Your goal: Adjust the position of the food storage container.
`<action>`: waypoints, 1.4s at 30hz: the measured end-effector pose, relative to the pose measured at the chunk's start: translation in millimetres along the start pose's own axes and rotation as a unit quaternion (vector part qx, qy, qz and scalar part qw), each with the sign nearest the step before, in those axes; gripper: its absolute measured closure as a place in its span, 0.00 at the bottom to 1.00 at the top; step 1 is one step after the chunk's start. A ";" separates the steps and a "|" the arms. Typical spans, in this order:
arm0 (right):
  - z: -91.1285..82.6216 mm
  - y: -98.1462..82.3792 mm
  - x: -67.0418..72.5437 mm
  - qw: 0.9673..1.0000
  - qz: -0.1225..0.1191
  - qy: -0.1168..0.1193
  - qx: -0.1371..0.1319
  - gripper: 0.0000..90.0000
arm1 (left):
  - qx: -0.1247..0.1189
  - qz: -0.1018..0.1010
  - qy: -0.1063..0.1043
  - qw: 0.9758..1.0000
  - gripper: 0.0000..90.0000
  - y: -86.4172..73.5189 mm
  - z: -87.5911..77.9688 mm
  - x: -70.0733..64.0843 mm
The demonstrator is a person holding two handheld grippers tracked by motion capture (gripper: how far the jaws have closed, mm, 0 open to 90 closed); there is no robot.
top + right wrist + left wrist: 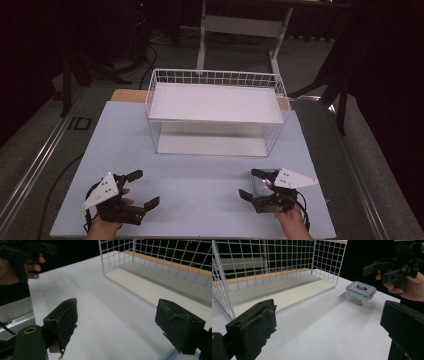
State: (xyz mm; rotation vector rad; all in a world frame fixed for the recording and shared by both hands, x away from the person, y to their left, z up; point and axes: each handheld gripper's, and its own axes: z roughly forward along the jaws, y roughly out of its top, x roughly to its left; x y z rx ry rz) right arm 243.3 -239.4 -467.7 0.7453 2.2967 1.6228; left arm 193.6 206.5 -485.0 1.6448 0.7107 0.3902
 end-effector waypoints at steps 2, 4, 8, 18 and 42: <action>-1.0 3.2 3.7 1.000 -0.003 0.004 -0.001 0.15 | 0.000 0.001 0.001 1.000 0.01 -0.1 0.5 0.1; -1.7 6.2 8.1 1.000 -0.009 0.006 -0.001 0.14 | 0.000 -0.001 0.000 1.000 0.01 -0.4 1.0 0.6; -2.0 10.1 14.2 1.000 -0.023 0.005 0.002 0.14 | 0.000 -0.002 0.000 1.000 0.01 -0.8 1.9 0.8; -18.8 36.2 18.6 0.999 -0.022 -0.014 -0.042 0.13 | 0.001 -0.001 0.001 1.000 0.01 -1.9 4.3 1.0; -40.6 24.1 -53.9 0.992 0.032 -0.118 0.008 0.26 | 0.013 0.009 -0.020 1.000 0.01 -1.6 17.9 -4.6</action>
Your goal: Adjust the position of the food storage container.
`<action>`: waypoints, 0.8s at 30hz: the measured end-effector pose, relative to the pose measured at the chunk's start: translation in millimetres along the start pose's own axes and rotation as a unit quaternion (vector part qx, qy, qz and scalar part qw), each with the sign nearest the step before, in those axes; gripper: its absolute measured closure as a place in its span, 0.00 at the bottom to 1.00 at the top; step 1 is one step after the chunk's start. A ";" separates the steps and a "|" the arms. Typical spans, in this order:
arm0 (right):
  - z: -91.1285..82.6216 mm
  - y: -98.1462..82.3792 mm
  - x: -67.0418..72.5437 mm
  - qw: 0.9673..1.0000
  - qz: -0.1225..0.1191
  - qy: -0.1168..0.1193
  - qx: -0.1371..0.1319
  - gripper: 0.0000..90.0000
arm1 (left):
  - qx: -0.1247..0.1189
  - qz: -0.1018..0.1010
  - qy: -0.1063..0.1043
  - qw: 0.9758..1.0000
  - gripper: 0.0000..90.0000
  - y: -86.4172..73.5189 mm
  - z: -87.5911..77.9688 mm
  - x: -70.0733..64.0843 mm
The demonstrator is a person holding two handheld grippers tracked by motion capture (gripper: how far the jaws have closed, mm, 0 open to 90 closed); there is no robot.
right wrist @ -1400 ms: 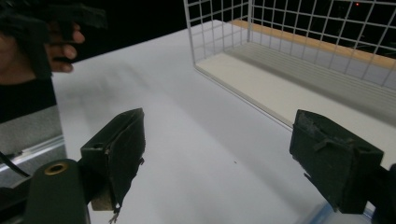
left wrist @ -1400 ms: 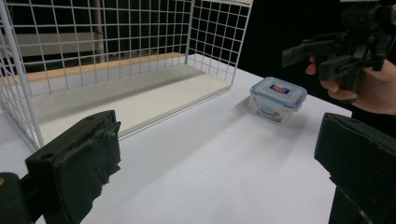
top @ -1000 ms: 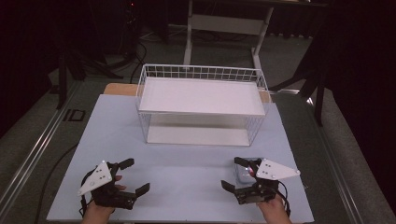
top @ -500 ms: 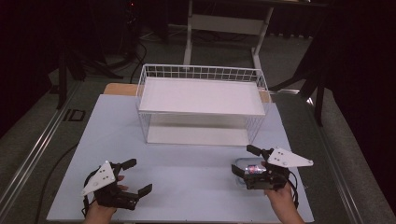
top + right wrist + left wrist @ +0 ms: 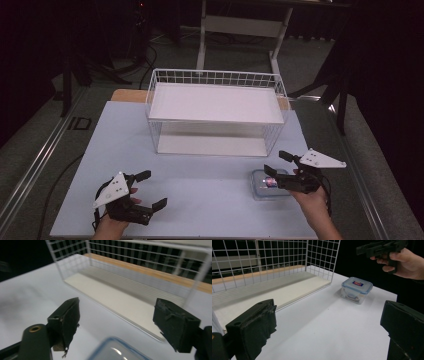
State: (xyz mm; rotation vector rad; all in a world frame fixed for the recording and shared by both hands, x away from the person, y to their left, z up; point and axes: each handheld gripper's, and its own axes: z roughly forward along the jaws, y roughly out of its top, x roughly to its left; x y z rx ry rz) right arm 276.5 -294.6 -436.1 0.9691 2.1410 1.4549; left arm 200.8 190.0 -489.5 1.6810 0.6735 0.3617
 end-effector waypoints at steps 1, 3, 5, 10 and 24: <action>-0.6 -2.3 -4.0 1.000 0.000 -0.006 0.004 0.29 | 0.000 0.000 -0.001 1.000 0.01 0.0 0.5 0.0; -2.3 -7.5 -11.2 1.000 0.005 -0.018 0.005 0.32 | 0.000 0.001 -0.001 1.000 0.01 0.0 1.0 -0.1; -3.6 -12.8 -17.5 0.999 0.005 -0.033 0.011 0.39 | 0.001 0.001 -0.001 1.000 0.01 0.0 1.2 0.0; -7.2 -26.3 -32.1 0.998 0.012 -0.052 0.026 0.50 | 0.000 0.000 -0.001 1.000 0.01 0.2 1.4 0.0; -21.3 -63.0 -60.4 0.992 0.034 -0.105 0.062 0.85 | 0.006 -0.001 -0.004 1.000 0.01 -1.2 3.4 0.4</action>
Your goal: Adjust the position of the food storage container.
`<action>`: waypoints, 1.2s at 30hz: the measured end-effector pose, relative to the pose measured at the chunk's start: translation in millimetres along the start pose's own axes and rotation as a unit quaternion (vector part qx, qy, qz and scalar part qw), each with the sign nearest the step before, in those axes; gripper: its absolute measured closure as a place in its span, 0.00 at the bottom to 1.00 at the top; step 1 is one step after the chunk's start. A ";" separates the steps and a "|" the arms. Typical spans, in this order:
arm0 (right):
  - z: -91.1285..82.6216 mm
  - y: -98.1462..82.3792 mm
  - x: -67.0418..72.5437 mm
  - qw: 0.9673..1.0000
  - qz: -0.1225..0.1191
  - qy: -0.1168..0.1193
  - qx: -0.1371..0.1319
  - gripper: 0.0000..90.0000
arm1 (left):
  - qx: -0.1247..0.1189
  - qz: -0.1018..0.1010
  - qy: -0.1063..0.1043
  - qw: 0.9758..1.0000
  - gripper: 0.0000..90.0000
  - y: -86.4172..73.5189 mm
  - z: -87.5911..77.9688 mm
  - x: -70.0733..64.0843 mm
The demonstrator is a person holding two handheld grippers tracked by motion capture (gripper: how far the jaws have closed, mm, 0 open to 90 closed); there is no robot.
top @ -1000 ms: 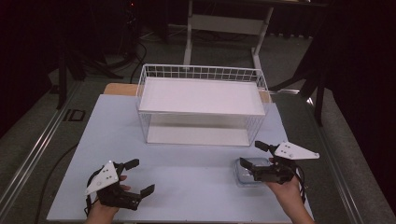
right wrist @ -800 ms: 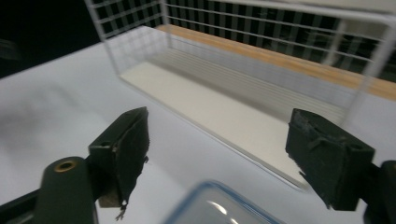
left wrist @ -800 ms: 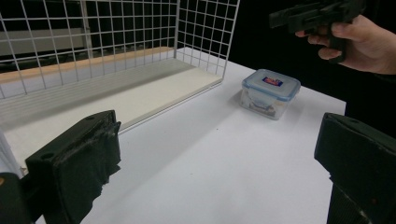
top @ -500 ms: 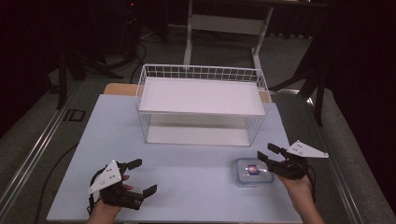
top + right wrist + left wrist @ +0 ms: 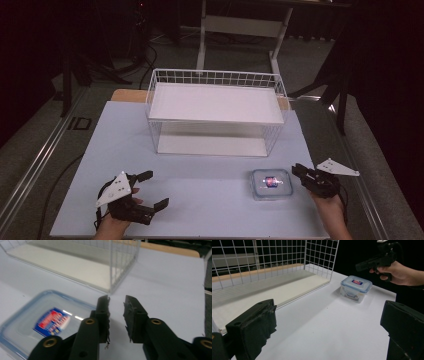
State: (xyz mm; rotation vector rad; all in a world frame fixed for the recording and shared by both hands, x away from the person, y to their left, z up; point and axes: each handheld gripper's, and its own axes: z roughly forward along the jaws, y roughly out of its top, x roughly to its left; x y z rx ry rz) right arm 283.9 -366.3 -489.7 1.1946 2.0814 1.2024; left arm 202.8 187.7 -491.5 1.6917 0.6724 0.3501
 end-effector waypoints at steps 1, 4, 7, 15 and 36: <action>-0.1 -2.6 -1.4 1.000 0.000 -0.003 0.003 0.88 | 0.000 0.000 0.000 1.000 0.01 0.0 0.0 -0.1; 1.2 -10.6 -4.1 1.000 -0.007 -0.007 0.020 0.97 | 0.000 -0.001 -0.002 1.000 0.01 -0.1 0.2 0.0; 3.5 -19.1 -5.7 0.999 -0.004 -0.005 0.038 1.00 | 0.000 0.000 -0.001 1.000 0.01 -0.2 0.5 -0.2; 10.8 -36.8 0.2 0.997 -0.002 0.011 0.081 1.00 | -0.001 0.000 -0.002 1.000 0.01 0.0 0.2 -0.1; 26.3 -32.1 29.5 0.991 -0.005 0.072 0.114 1.00 | 0.006 0.002 -0.003 1.000 0.01 -0.7 2.3 -1.6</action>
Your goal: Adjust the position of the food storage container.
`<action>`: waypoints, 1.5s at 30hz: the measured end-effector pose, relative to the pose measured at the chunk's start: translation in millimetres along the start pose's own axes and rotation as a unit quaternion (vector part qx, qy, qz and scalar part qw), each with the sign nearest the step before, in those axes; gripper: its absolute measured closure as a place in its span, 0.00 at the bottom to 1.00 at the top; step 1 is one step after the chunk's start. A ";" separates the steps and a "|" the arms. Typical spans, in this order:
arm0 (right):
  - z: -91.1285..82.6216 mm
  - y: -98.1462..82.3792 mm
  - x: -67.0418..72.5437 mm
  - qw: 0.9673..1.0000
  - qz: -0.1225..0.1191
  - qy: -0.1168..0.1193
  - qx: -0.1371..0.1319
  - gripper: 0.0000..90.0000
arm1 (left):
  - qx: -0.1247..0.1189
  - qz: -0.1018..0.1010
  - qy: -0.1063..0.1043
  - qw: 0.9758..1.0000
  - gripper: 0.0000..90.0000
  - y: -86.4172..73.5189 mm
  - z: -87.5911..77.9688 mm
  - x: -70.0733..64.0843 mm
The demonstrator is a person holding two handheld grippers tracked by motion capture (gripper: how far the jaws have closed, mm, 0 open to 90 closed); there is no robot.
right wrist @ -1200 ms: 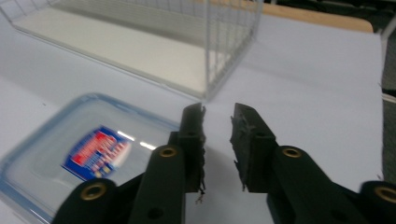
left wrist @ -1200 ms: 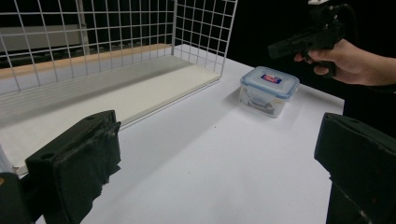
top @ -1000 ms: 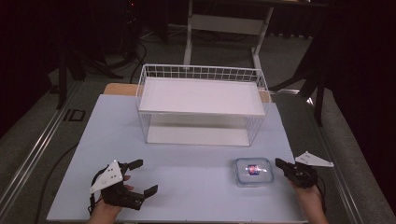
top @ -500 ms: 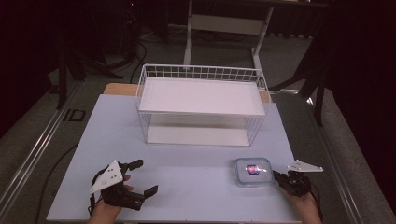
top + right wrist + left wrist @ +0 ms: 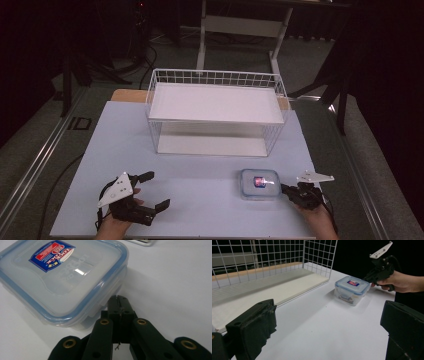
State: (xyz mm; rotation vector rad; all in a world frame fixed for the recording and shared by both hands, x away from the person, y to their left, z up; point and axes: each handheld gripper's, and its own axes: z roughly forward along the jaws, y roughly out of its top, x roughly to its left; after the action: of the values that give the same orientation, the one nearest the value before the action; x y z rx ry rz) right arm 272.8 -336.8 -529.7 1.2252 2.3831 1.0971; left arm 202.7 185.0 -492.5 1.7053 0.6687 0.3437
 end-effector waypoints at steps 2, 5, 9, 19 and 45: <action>4.0 4.1 4.6 1.000 -0.003 0.005 0.003 1.00 | 0.000 0.000 0.000 1.000 0.01 -0.2 0.3 0.3; 11.7 10.4 11.6 1.000 -0.008 0.013 0.008 1.00 | 0.001 0.001 -0.001 1.000 0.01 -0.5 0.9 -0.2; 19.9 18.1 18.8 1.000 -0.015 0.021 0.013 1.00 | 0.003 0.002 -0.002 1.000 0.01 -0.6 1.5 -1.0; 37.1 31.0 39.1 0.999 -0.021 0.046 0.017 1.00 | 0.003 0.002 -0.004 1.000 0.01 -0.8 1.5 -1.3; 81.0 62.6 82.8 0.995 -0.056 0.086 0.017 1.00 | 0.009 -0.003 -0.006 1.000 0.01 -1.8 3.3 -1.0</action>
State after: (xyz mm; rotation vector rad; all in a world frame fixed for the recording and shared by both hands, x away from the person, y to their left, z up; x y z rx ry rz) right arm 300.7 -208.2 -530.9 1.0313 2.5726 1.1731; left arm 203.3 182.1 -495.0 1.7204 0.6689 0.3248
